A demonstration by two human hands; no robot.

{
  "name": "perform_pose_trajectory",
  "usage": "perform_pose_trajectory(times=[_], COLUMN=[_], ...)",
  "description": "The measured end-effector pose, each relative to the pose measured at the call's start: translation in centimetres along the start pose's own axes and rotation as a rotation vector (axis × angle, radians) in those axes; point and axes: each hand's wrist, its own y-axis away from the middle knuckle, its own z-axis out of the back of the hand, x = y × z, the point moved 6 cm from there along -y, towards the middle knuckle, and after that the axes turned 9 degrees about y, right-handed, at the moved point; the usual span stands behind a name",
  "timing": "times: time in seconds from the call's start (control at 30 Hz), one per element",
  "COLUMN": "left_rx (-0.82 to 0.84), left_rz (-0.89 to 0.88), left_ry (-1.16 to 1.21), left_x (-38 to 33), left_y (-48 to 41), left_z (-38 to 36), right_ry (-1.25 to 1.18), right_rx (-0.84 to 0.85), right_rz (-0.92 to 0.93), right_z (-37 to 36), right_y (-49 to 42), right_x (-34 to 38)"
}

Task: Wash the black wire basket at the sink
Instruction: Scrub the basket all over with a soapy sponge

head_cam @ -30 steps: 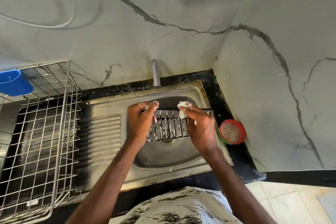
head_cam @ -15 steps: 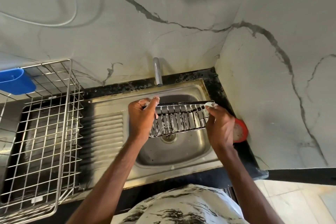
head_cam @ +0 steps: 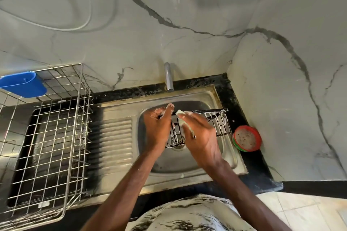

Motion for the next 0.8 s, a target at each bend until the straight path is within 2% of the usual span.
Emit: perform_pose_trajectory(times=[0.07,0.23,0.4,0.53,0.6,0.67,0.8], left_rx=[0.008,0.016,-0.014,-0.069,-0.110,-0.115,-0.110], left_rz=[0.001,-0.002,-0.002,0.014,0.049,0.068,0.085], left_ry=[-0.009,0.026,0.056,0.068,0.077,0.096,0.089], left_x=[-0.1,-0.2,0.2,0.5,0.4,0.4,0.4], left_y=[0.0,-0.1,-0.1,-0.6,-0.7,-0.8,-0.9], left_z=[0.0,0.0,-0.4,0.6,1.0,1.2,1.0], right_ry=[0.061,0.159,0.072,-0.041,-0.056,0.002,0.127], right_rx=[-0.015,-0.041,-0.022,0.086,0.114,0.102,-0.040], right_rz=[0.015,-0.202,-0.091,0.129,0.138,0.070,-0.061], right_z=[0.6,2.4,0.9,-0.9,-1.2,-1.0,1.1], right_y=[-0.1,0.9,1.2,2.9,3.0,2.8,1.6], right_x=[-2.4,-10.0,-2.5,2.9,1.8,-0.8,-6.1])
